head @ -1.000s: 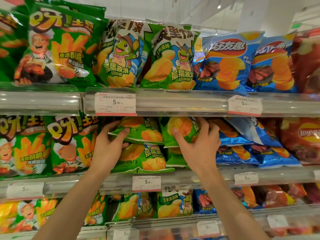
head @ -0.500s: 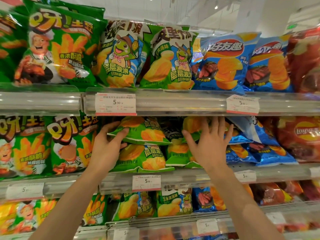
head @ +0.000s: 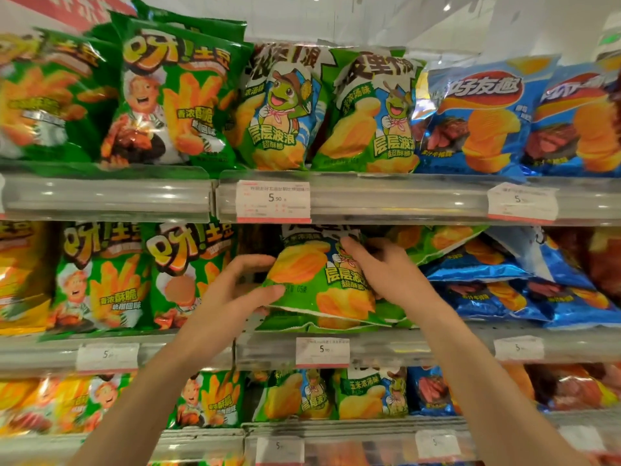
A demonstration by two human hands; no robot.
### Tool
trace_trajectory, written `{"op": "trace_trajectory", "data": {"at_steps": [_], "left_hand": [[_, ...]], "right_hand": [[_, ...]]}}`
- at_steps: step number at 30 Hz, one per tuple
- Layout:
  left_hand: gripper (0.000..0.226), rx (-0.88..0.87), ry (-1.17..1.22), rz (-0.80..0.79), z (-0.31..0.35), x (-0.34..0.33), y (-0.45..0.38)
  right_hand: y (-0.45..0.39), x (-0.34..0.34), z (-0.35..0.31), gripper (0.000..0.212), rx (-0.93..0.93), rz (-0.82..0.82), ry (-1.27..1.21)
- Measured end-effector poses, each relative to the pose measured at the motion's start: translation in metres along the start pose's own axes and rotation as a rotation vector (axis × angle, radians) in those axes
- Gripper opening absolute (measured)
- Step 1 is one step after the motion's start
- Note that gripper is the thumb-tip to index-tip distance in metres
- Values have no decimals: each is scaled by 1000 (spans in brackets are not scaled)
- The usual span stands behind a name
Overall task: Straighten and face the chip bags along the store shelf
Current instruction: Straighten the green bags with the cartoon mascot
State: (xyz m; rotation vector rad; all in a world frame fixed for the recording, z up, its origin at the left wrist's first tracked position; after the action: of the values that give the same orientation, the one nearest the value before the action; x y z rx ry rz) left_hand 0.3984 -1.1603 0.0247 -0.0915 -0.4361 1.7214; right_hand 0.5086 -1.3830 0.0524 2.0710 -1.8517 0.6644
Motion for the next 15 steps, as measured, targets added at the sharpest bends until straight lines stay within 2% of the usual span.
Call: {"op": "trace_trajectory", "data": {"at_steps": [3, 5, 8, 10, 11, 14, 15], "left_hand": [[58, 100, 30, 5, 0, 8, -1], [63, 167, -16, 15, 4, 6, -6], [77, 255, -130, -26, 6, -1, -13], [77, 305, -155, -30, 5, -3, -14], [71, 317, -143, -15, 5, -4, -13], [34, 302, -99, 35, 4, 0, -5], [34, 286, -71, 64, 4, 4, 0]], "right_hand": [[13, -3, 1, 54, 12, -6, -53], [24, -4, 2, 52, 18, -12, -53], [37, -10, 4, 67, 15, -12, 25], [44, -15, 5, 78, 14, -29, 45], [49, -18, 4, 80, 19, -46, 38], [60, -30, 1, 78, 25, -116, -29], [65, -34, -2, 79, 31, -150, -82]]}}
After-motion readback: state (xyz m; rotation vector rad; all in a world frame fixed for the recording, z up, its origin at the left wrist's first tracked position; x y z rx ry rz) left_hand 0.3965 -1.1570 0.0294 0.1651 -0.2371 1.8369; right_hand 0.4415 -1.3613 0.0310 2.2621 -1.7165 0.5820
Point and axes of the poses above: each hand's wrist, its own y-axis away from the middle knuckle, its own x-axis out of the back of the hand, z = x × y, the point moved 5 cm from there along -y, towards the middle knuckle, and after that the axes turned 6 degrees about -x, right-handed, at the moved point
